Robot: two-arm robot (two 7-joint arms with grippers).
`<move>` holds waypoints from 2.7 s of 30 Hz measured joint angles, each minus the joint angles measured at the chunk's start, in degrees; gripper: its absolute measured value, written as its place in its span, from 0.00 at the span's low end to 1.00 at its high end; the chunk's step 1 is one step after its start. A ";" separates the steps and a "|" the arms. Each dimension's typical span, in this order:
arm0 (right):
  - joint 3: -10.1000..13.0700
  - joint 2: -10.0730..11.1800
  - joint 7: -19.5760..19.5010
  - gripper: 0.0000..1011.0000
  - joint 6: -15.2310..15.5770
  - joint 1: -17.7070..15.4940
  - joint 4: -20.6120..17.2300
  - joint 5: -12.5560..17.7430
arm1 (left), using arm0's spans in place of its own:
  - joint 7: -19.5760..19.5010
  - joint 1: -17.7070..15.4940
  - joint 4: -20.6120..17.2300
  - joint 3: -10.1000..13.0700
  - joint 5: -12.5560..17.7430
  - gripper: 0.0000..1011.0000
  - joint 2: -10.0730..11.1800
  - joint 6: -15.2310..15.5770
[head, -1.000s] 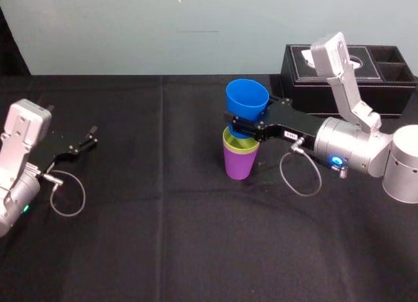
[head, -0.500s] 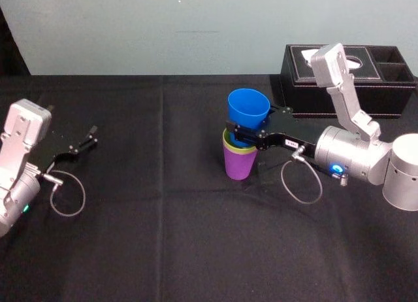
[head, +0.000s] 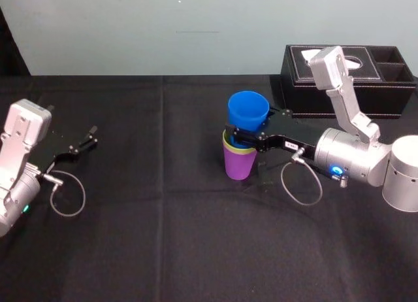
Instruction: Stack the three plastic cups sequentially using one hand.
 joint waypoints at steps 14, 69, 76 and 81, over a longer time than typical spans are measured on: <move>0.07 0.00 -0.03 0.99 0.06 0.00 -0.13 -0.03 | 0.00 0.00 0.00 0.00 0.00 1.00 0.00 0.00; 14.74 -11.65 -29.39 0.99 -14.13 -19.59 -4.69 -7.24 | 0.00 0.00 0.00 0.00 0.00 1.00 0.00 0.00; 14.79 -11.61 -29.52 0.99 -14.26 -19.66 -4.78 -7.21 | 0.00 0.00 0.00 0.00 0.00 1.00 0.00 0.00; 14.82 -11.59 -29.57 0.99 -14.33 -19.68 -4.82 -7.19 | 0.00 0.00 0.00 0.00 0.00 1.00 0.00 0.00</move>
